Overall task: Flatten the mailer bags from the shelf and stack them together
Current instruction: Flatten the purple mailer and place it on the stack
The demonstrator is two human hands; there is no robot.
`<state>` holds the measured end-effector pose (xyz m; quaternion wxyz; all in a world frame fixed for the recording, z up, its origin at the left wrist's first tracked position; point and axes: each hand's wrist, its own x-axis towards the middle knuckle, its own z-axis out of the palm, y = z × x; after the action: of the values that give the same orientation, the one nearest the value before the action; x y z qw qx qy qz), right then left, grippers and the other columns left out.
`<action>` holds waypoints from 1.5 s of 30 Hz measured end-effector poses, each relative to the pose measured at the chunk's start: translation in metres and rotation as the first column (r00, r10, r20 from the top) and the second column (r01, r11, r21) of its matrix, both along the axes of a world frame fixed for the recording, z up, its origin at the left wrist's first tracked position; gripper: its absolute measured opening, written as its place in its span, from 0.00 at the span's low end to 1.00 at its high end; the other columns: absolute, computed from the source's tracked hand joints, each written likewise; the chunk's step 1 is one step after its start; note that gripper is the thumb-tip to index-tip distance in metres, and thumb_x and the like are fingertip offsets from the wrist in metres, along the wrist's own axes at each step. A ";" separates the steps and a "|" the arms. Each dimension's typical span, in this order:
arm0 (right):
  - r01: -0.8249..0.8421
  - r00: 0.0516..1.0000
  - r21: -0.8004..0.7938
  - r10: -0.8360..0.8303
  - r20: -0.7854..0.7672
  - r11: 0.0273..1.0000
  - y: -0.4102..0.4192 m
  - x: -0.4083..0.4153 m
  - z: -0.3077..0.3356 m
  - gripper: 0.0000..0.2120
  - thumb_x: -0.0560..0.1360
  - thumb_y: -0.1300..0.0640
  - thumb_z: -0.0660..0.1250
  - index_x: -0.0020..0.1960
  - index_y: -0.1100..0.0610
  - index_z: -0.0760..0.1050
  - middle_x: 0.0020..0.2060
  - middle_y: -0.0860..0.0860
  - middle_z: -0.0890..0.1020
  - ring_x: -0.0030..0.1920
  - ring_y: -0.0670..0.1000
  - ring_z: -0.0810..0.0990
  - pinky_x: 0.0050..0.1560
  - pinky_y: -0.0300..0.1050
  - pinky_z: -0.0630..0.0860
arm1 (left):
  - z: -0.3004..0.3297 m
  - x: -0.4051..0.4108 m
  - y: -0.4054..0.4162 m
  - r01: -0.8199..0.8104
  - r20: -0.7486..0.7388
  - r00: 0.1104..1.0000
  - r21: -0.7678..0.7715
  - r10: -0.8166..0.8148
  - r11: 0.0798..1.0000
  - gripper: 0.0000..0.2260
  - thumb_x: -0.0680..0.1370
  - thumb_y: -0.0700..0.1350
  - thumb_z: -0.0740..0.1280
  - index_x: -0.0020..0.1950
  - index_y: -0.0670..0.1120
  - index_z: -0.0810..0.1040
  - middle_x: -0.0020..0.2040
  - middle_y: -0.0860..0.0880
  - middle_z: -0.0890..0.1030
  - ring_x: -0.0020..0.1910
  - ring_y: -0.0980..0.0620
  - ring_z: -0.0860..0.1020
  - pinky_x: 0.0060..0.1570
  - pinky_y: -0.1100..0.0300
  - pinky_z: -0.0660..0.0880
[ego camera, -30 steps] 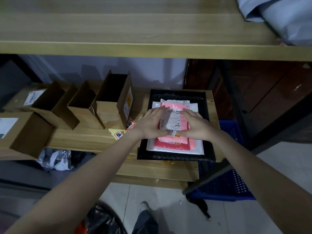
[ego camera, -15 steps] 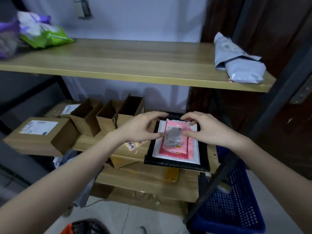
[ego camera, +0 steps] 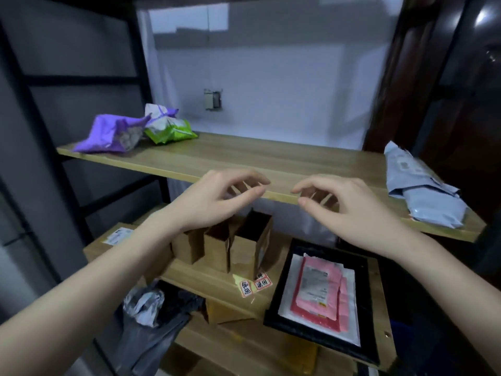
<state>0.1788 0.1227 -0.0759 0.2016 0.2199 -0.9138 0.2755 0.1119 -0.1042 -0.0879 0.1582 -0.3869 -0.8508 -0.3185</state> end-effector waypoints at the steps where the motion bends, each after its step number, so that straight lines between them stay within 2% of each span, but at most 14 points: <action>1: -0.005 1.000 -0.009 0.005 -0.024 1.000 -0.004 -0.008 0.005 0.06 0.75 0.56 0.66 0.50 0.50 0.79 0.41 0.45 0.82 0.42 0.45 0.78 0.45 0.36 0.73 | 0.006 -0.005 -0.008 -0.031 -0.008 0.999 0.015 0.031 0.999 0.15 0.77 0.57 0.61 0.57 0.52 0.79 0.49 0.59 0.82 0.48 0.61 0.79 0.47 0.62 0.76; 6: -0.032 0.997 -0.053 0.028 -0.076 0.998 -0.023 -0.055 0.029 0.07 0.75 0.57 0.66 0.52 0.50 0.78 0.41 0.44 0.81 0.42 0.43 0.77 0.46 0.34 0.72 | 0.025 -0.036 -0.051 -0.153 -0.093 0.982 0.102 0.162 0.983 0.16 0.76 0.57 0.60 0.56 0.52 0.80 0.50 0.58 0.82 0.51 0.61 0.78 0.50 0.54 0.76; 13: -0.087 0.993 -0.042 0.083 -0.088 0.995 -0.067 -0.127 0.053 0.08 0.75 0.57 0.65 0.53 0.51 0.78 0.44 0.45 0.81 0.45 0.39 0.76 0.49 0.33 0.70 | 0.039 -0.095 -0.109 -0.296 -0.212 0.924 0.128 0.317 0.947 0.15 0.75 0.57 0.62 0.57 0.53 0.78 0.53 0.58 0.78 0.55 0.62 0.75 0.56 0.65 0.70; 18: -0.150 0.982 0.026 0.152 -0.109 0.988 -0.110 -0.180 0.062 0.10 0.76 0.55 0.64 0.57 0.50 0.75 0.51 0.44 0.77 0.50 0.41 0.75 0.49 0.29 0.67 | 0.044 -0.133 -0.151 -0.447 -0.251 0.846 0.145 0.470 0.883 0.21 0.72 0.61 0.61 0.60 0.53 0.76 0.58 0.58 0.75 0.57 0.56 0.72 0.57 0.60 0.68; 24: -0.203 0.969 0.159 0.222 -0.112 0.966 -0.167 -0.230 0.071 0.12 0.76 0.54 0.62 0.59 0.49 0.73 0.55 0.48 0.73 0.54 0.48 0.75 0.55 0.49 0.72 | 0.034 -0.180 -0.202 -0.662 -0.162 0.720 0.130 0.675 0.738 0.24 0.74 0.51 0.69 0.68 0.49 0.69 0.65 0.51 0.72 0.64 0.51 0.69 0.56 0.61 0.65; 28: -0.246 0.958 0.188 0.268 -0.101 0.951 -0.192 -0.251 0.072 0.13 0.75 0.53 0.62 0.59 0.47 0.72 0.54 0.46 0.72 0.53 0.50 0.76 0.55 0.54 0.74 | 0.028 -0.202 -0.223 -0.762 -0.094 0.636 0.085 0.766 0.642 0.25 0.73 0.54 0.70 0.68 0.50 0.69 0.66 0.51 0.71 0.65 0.49 0.68 0.55 0.56 0.68; 32: -0.259 0.954 0.224 0.285 -0.094 0.940 -0.201 -0.265 0.072 0.12 0.75 0.51 0.61 0.58 0.46 0.71 0.53 0.45 0.71 0.52 0.51 0.76 0.54 0.55 0.74 | 0.026 -0.219 -0.228 -0.812 -0.147 0.577 0.006 0.804 0.584 0.20 0.73 0.53 0.70 0.63 0.49 0.74 0.59 0.50 0.73 0.58 0.47 0.71 0.48 0.54 0.72; 35: -0.259 0.956 0.214 0.282 -0.086 0.942 -0.200 -0.271 0.070 0.11 0.75 0.51 0.61 0.57 0.46 0.73 0.52 0.45 0.71 0.52 0.51 0.77 0.54 0.55 0.74 | 0.024 -0.225 -0.227 -0.812 -0.156 0.564 0.075 0.811 0.579 0.10 0.73 0.48 0.69 0.54 0.49 0.79 0.45 0.52 0.72 0.47 0.46 0.75 0.38 0.56 0.69; 37: -0.256 0.956 0.218 0.279 -0.085 0.942 -0.197 -0.273 0.068 0.11 0.75 0.52 0.61 0.57 0.47 0.73 0.52 0.44 0.71 0.52 0.51 0.76 0.54 0.55 0.74 | 0.026 -0.223 -0.226 -0.812 -0.168 0.551 0.120 0.818 0.572 0.06 0.73 0.45 0.68 0.50 0.49 0.80 0.44 0.53 0.74 0.44 0.44 0.77 0.37 0.56 0.69; 40: -0.250 0.958 0.224 0.274 -0.083 0.942 -0.193 -0.275 0.068 0.11 0.75 0.52 0.60 0.58 0.45 0.71 0.53 0.44 0.71 0.53 0.50 0.75 0.54 0.55 0.74 | 0.039 -0.212 -0.224 -0.777 -0.267 0.534 0.220 0.802 0.590 0.02 0.75 0.43 0.67 0.45 0.46 0.78 0.40 0.54 0.74 0.40 0.45 0.76 0.35 0.58 0.65; 42: -0.244 0.959 0.212 0.268 -0.095 0.946 -0.191 -0.276 0.068 0.13 0.75 0.52 0.60 0.59 0.45 0.69 0.54 0.44 0.71 0.54 0.50 0.75 0.55 0.54 0.74 | 0.054 -0.200 -0.222 -0.742 -0.316 0.522 0.289 0.792 0.605 0.05 0.75 0.43 0.68 0.39 0.48 0.74 0.33 0.56 0.70 0.36 0.48 0.72 0.33 0.57 0.64; 45: -0.237 0.959 0.179 0.260 -0.115 0.955 -0.188 -0.272 0.069 0.18 0.76 0.49 0.62 0.65 0.47 0.65 0.59 0.45 0.71 0.60 0.48 0.73 0.58 0.50 0.72 | 0.075 -0.179 -0.213 -0.642 -0.269 0.621 0.364 0.736 0.674 0.03 0.74 0.45 0.70 0.40 0.49 0.77 0.32 0.53 0.77 0.35 0.48 0.74 0.34 0.53 0.71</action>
<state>-0.0934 -0.0657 -0.0064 0.2089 0.3674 -0.8823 0.2073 -0.0675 -0.3174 -0.0125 0.4808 -0.0624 -0.8397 -0.2448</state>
